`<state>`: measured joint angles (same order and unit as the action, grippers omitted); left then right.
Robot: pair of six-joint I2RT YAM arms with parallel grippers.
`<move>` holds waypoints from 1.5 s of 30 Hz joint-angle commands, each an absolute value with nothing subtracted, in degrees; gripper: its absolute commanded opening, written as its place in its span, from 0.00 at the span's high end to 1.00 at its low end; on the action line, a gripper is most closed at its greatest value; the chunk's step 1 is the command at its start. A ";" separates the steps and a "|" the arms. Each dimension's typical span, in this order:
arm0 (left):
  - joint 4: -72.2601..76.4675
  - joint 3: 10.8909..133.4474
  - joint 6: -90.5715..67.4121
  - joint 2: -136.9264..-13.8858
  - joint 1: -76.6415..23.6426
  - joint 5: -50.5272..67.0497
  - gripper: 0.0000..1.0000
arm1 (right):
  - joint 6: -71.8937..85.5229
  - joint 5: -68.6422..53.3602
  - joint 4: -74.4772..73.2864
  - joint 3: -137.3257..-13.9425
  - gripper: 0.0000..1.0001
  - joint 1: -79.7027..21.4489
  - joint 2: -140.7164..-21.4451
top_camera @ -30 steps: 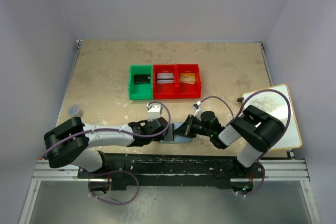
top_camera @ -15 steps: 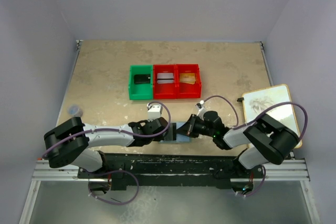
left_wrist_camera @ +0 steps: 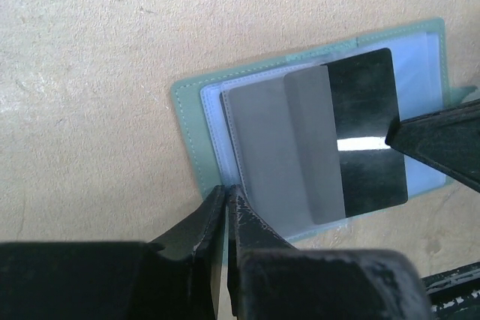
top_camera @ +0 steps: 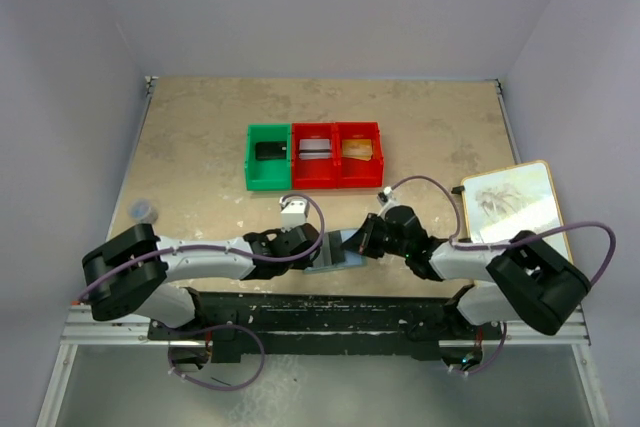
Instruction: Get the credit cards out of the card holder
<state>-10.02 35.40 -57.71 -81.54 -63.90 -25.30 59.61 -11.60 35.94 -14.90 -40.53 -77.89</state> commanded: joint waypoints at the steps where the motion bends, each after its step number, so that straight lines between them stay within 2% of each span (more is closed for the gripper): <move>1: -10.30 35.46 -58.13 -78.64 -63.90 -26.37 0.96 | 55.60 -9.13 30.06 -17.15 1.00 -40.48 -76.00; 9: -1.00 36.89 -57.82 -79.91 -64.22 -20.09 0.92 | 57.28 -12.15 37.58 -16.30 1.00 -40.43 -82.21; 17: -2.24 39.10 -56.67 -85.63 -64.22 -20.09 0.93 | 59.41 -12.83 39.23 -14.83 0.94 -40.44 -82.55; 20: -3.36 38.11 -57.61 -86.79 -64.25 -20.93 0.95 | 59.44 -12.65 38.58 -14.45 0.90 -40.44 -81.14; 23: -3.51 35.74 -58.44 -86.60 -64.33 -21.18 0.96 | 59.48 -12.31 38.56 -13.76 0.79 -40.44 -79.66; 29: -3.47 33.10 -58.97 -84.72 -64.34 -21.53 0.98 | 59.24 -13.38 39.03 -14.08 0.68 -40.35 -79.37; 39: -5.43 34.48 -57.84 -84.37 -64.34 -22.15 0.98 | 61.04 -15.20 46.21 -12.74 0.64 -40.01 -84.31; 45: -6.58 34.44 -57.97 -83.61 -64.34 -22.57 0.99 | 62.94 -18.77 63.01 -7.19 0.64 -37.34 -88.03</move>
<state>-0.21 35.03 -58.98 -84.23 -64.16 -21.47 61.91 -16.21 53.28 -11.03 -39.33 -85.84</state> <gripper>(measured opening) 0.015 0.357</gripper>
